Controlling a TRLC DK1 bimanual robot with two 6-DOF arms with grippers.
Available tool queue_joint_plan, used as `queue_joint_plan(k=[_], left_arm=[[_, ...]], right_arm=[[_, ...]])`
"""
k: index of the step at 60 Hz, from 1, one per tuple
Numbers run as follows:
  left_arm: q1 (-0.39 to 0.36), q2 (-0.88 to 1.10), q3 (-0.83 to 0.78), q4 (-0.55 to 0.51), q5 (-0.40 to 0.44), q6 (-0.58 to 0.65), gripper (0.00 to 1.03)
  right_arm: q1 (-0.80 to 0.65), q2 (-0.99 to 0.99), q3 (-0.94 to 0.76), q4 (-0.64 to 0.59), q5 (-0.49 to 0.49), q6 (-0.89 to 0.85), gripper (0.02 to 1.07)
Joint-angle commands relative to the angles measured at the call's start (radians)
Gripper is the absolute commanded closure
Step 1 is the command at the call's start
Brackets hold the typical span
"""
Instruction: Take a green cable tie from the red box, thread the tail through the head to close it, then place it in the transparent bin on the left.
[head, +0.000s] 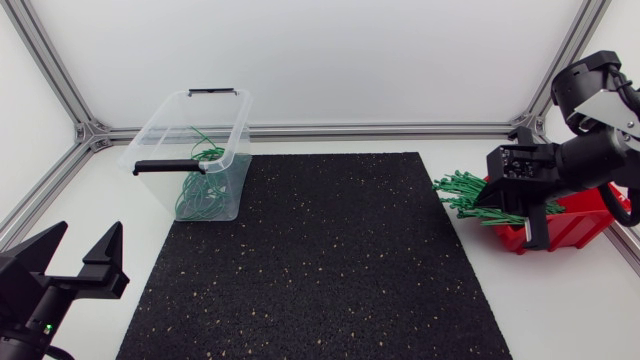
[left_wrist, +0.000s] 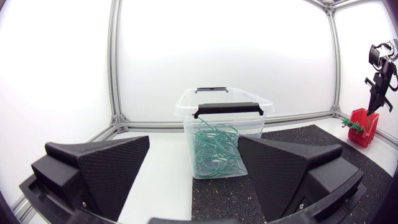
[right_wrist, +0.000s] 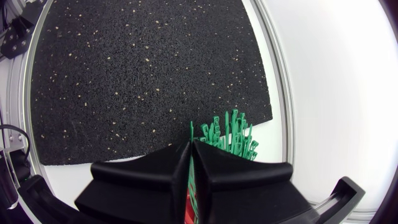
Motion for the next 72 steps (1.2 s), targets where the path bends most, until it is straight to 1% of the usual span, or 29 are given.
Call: queue_joint_plan(k=[1, 3, 8, 10, 12, 27, 32, 34, 45, 50, 52, 60, 66, 72], left_arm=[[-0.001, -0.006, -0.04, -0.015, 0.005, 0.004, 0.04], [-0.001, -0.006, -0.04, -0.015, 0.005, 0.004, 0.04], [-0.001, -0.006, -0.04, -0.015, 0.005, 0.004, 0.04], [-0.002, -0.006, -0.04, -0.015, 0.005, 0.004, 0.04], [-0.005, -0.006, -0.04, -0.013, 0.005, 0.004, 0.04], [-0.008, -0.006, -0.04, -0.015, 0.005, 0.004, 0.04], [-0.007, -0.006, -0.04, -0.015, 0.005, 0.004, 0.04], [-0.007, -0.006, -0.04, -0.015, 0.005, 0.004, 0.04], [-0.005, -0.006, -0.04, -0.015, 0.005, 0.004, 0.04], [-0.007, -0.006, -0.04, -0.015, 0.005, 0.004, 0.04], [-0.005, -0.006, -0.04, -0.015, 0.005, 0.004, 0.04], [-0.007, -0.006, -0.04, -0.015, 0.005, 0.004, 0.04], [-0.007, -0.006, -0.04, -0.015, 0.005, 0.004, 0.04], [-0.007, -0.006, -0.04, -0.015, 0.005, 0.004, 0.04]], right_arm=[[0.016, 0.033, -0.062, 0.021, 0.034, 0.018, 0.49], [0.014, 0.032, -0.076, 0.033, 0.042, 0.018, 0.38], [0.005, 0.023, -0.087, 0.044, 0.046, 0.015, 0.31], [-0.003, 0.015, -0.085, 0.044, 0.046, 0.01, 0.25], [-0.01, 0.009, -0.082, 0.044, 0.046, 0.007, 0.23], [-0.01, -0.034, -0.087, 0.03, 0.039, -0.008, 0.23], [-0.001, -0.046, -0.098, 0.014, 0.039, -0.021, 0.3], [0.002, -0.053, -0.102, 0.01, 0.04, -0.021, 0.31], [0.007, -0.068, -0.128, -0.024, 0.046, -0.047, 0.31], [0.005, -0.065, -0.147, -0.022, 0.052, -0.059, 0.39], [0.002, -0.06, -0.153, -0.019, 0.056, -0.064, 0.4], [-0.033, -0.046, -0.162, -0.007, 0.059, -0.091, 0.4], [-0.075, -0.026, -0.167, 0.03, 0.08, -0.122, 0.41], [-0.113, -0.006, -0.161, 0.033, 0.079, -0.147, 0.41]])
